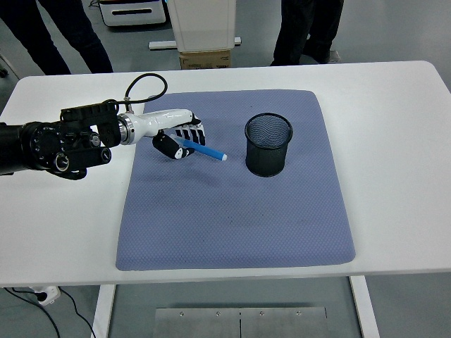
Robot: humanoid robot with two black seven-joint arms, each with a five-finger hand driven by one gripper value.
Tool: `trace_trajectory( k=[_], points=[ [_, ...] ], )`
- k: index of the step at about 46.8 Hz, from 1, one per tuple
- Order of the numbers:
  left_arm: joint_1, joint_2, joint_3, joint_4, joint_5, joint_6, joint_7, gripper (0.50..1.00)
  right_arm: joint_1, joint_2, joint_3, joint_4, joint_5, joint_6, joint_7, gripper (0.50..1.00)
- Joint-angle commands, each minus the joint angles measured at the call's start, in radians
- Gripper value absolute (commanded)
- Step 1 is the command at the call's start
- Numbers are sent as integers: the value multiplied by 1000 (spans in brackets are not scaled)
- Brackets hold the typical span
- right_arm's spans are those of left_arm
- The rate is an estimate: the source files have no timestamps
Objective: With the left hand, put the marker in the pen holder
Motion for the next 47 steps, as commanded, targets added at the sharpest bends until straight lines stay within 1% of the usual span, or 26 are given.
trace_trajectory(
  k=[1, 5, 9, 16, 22, 27, 36, 47],
  points=[
    [-7, 2, -4, 1, -2, -2, -4, 500, 0, 0, 0, 0, 0, 0, 0, 1000],
    [-7, 15, -6, 0, -16, -2, -18, 500, 0, 0, 0, 0, 0, 0, 0, 1000],
    [-7, 19, -17, 0, -63, -5, -32, 500, 0, 0, 0, 0, 0, 0, 0, 1000],
    [-24, 25, -43, 1, -137, -28, -33, 500, 0, 0, 0, 0, 0, 0, 0, 1000],
    [-31, 48, -64, 3, -146, -31, -35, 500, 0, 0, 0, 0, 0, 0, 0, 1000],
    [-33, 53, -89, 3, -154, -31, -35, 500, 0, 0, 0, 0, 0, 0, 0, 1000],
    [-34, 53, -149, 21, -217, -52, -35, 500, 0, 0, 0, 0, 0, 0, 0, 1000],
    [-30, 42, -235, 36, -266, -63, -35, 500, 0, 0, 0, 0, 0, 0, 0, 1000]
  ],
)
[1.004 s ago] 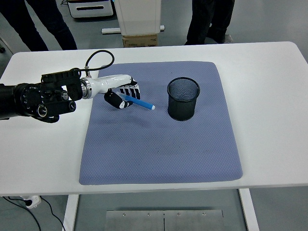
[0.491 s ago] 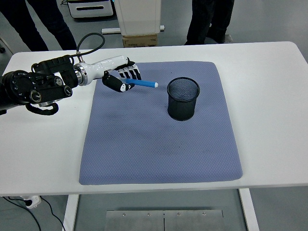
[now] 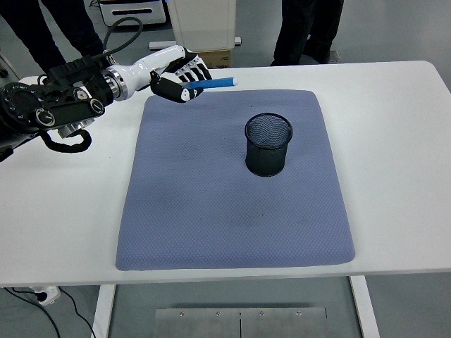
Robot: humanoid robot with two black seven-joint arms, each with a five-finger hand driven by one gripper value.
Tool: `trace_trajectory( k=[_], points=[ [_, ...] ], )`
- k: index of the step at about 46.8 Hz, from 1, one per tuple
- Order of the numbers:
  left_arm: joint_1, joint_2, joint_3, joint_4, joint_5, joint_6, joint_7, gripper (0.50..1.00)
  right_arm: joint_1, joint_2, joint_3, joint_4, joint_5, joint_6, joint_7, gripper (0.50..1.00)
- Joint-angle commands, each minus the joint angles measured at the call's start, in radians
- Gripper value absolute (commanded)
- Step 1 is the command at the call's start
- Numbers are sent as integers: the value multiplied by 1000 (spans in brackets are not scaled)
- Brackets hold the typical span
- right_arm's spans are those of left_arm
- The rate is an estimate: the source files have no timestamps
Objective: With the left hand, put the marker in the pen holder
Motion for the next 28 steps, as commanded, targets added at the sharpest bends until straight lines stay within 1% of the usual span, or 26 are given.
trace_trajectory(
  k=[1, 5, 16, 23, 28],
  points=[
    [3, -9, -22, 6, -25, -11, -2, 500, 0, 0, 0, 0, 0, 0, 0, 1000],
    [3, -13, -39, 7, -59, -33, -14, 500, 0, 0, 0, 0, 0, 0, 0, 1000],
    [12, -53, -119, 9, -126, -40, -18, 500, 0, 0, 0, 0, 0, 0, 0, 1000],
    [24, -58, -162, 9, -172, -105, -18, 500, 0, 0, 0, 0, 0, 0, 0, 1000],
    [27, -67, -172, 7, -178, -112, -20, 500, 0, 0, 0, 0, 0, 0, 0, 1000]
  ],
)
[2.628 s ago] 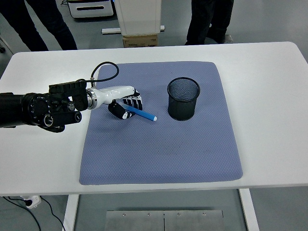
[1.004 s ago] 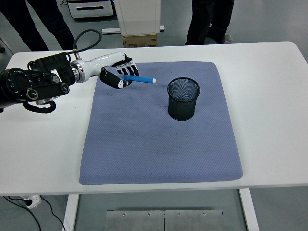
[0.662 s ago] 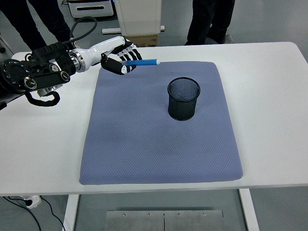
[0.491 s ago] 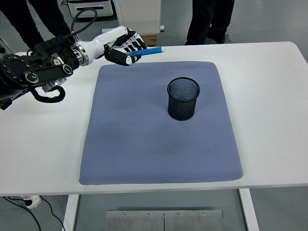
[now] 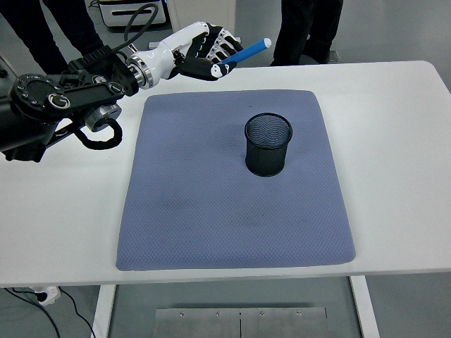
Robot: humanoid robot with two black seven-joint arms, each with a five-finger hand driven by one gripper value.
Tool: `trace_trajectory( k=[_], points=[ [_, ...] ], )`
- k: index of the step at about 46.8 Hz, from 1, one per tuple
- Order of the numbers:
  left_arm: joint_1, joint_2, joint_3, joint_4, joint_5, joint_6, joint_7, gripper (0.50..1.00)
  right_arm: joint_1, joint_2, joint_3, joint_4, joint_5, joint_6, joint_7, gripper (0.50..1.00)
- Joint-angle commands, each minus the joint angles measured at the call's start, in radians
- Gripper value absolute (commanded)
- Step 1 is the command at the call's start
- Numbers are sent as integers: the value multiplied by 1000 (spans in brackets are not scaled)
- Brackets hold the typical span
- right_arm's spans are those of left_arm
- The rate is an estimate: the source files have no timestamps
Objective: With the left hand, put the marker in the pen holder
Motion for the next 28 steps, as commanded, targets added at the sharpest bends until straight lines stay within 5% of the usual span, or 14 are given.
trace_trajectory(
  k=[1, 11, 28],
  points=[
    [5, -9, -6, -1, -2, -4, -1, 500, 0, 0, 0, 0, 0, 0, 0, 1000],
    [51, -22, -54, -6, -25, -70, -21, 500, 0, 0, 0, 0, 0, 0, 0, 1000],
    [100, -78, -78, -5, -55, -71, -44, 500, 0, 0, 0, 0, 0, 0, 0, 1000]
  ],
)
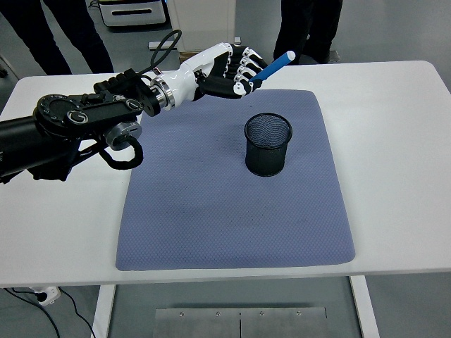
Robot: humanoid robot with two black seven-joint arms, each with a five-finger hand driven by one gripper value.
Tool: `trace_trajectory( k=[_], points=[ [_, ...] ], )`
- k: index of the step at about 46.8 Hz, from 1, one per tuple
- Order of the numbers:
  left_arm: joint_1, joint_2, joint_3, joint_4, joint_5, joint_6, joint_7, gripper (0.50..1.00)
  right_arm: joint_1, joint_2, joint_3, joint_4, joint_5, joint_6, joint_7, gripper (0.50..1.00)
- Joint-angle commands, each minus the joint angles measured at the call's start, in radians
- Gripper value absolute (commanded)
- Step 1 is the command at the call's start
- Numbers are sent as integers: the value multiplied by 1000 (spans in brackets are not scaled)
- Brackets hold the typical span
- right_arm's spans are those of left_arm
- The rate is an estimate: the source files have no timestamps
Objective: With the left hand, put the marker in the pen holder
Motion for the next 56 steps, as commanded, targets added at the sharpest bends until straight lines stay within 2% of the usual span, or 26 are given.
trace_trajectory(
  k=[1, 23, 47, 56],
  points=[
    [15, -8, -1, 1, -9, 1, -1, 500, 0, 0, 0, 0, 0, 0, 0, 1000],
    [74, -80, -14, 6, -69, 12, -18, 500, 0, 0, 0, 0, 0, 0, 0, 1000],
    [117, -114, -14, 56, -90, 13, -28, 500, 0, 0, 0, 0, 0, 0, 0, 1000],
    [117, -122, -14, 56, -98, 36, -28, 500, 0, 0, 0, 0, 0, 0, 0, 1000]
  ],
)
